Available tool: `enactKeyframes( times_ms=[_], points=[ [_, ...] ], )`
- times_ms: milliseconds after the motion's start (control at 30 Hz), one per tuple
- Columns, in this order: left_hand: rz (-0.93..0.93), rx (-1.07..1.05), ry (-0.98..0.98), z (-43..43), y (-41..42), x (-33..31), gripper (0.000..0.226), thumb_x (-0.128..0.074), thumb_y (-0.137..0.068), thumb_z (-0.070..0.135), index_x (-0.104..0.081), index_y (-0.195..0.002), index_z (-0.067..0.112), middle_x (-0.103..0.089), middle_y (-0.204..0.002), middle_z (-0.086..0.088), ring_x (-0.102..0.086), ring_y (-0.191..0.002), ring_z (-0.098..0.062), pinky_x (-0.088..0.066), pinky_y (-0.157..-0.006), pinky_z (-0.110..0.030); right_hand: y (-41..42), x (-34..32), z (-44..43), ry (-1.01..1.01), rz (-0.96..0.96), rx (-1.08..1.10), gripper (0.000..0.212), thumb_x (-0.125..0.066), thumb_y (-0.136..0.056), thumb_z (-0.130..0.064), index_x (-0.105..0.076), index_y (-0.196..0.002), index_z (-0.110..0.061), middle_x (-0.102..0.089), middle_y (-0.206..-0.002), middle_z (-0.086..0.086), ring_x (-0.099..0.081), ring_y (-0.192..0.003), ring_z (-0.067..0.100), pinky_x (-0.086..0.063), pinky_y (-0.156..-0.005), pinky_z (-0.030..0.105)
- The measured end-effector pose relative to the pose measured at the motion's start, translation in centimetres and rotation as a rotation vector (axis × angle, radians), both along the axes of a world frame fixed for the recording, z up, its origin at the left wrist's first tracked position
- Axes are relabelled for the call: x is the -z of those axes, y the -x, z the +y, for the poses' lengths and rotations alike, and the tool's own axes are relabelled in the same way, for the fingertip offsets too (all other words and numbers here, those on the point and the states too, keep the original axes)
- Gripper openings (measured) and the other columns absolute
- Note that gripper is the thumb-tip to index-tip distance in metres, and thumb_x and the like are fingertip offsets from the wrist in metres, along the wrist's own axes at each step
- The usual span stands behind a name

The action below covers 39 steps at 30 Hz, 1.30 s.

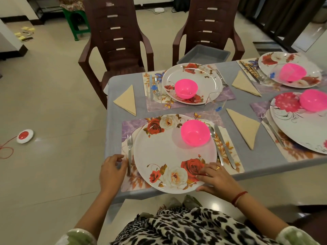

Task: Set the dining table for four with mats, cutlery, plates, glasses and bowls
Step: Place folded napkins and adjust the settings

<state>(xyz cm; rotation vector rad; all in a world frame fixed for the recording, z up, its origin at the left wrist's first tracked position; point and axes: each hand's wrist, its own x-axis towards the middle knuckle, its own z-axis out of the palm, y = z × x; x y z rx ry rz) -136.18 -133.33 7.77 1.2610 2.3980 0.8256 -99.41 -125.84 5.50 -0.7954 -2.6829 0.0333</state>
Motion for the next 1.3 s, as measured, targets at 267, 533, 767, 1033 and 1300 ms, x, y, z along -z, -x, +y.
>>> enactKeyframes(
  times_ms=[267,533,767,1033,1300],
  points=[
    [-0.034,0.068,-0.004,2.0,-1.3,0.1,0.018,-0.061,-0.091,0.026,-0.073,-0.103,0.02,-0.067,-0.102,-0.004,-0.057,-0.096,-0.022,-0.044,-0.078,-0.03,1.1,-0.7,1.3,0.013,-0.024,-0.021,0.06,-0.029,-0.09,-0.065,-0.075,-0.09,-0.026,-0.071,-0.09,-0.007,-0.066,-0.085,0.018,-0.054,-0.077,0.035],
    [0.017,0.079,0.012,2.3,-1.0,0.4,0.02,-0.061,-0.091,0.026,-0.072,-0.106,0.018,-0.067,-0.108,-0.007,-0.055,-0.102,-0.026,-0.043,-0.082,-0.033,1.3,-1.1,1.4,0.07,-0.051,-0.013,0.062,-0.026,-0.091,-0.066,-0.073,-0.095,-0.026,-0.071,-0.095,-0.006,-0.064,-0.09,0.018,-0.055,-0.078,0.037],
    [0.07,0.011,-0.147,2.8,-1.1,-1.0,0.037,-0.065,-0.086,0.017,-0.057,-0.122,0.013,-0.049,-0.12,-0.014,-0.04,-0.116,-0.034,-0.039,-0.089,-0.039,0.5,-3.4,1.4,0.151,0.336,0.363,0.053,-0.038,-0.091,-0.061,-0.047,-0.125,-0.021,-0.044,-0.124,0.004,-0.044,-0.113,0.02,-0.044,-0.091,0.037],
    [0.011,0.054,-0.321,3.4,-3.0,-3.2,0.056,-0.053,-0.086,0.033,-0.041,-0.136,0.011,-0.032,-0.142,-0.016,-0.025,-0.135,-0.036,-0.031,-0.105,-0.054,-2.6,-3.3,2.9,0.115,0.482,0.647,0.051,-0.037,-0.094,-0.052,-0.046,-0.126,-0.013,-0.043,-0.126,0.011,-0.043,-0.114,0.023,-0.044,-0.089,0.037],
    [-0.071,0.142,-0.311,5.1,-4.7,-4.4,0.059,-0.049,-0.085,0.036,-0.04,-0.136,0.008,-0.032,-0.145,-0.016,-0.023,-0.137,-0.03,-0.025,-0.108,-0.044,-4.0,-4.4,3.2,0.082,0.516,0.737,0.048,-0.041,-0.093,-0.048,-0.05,-0.124,-0.013,-0.046,-0.123,0.012,-0.043,-0.112,0.022,-0.04,-0.087,0.033]
  ],
)
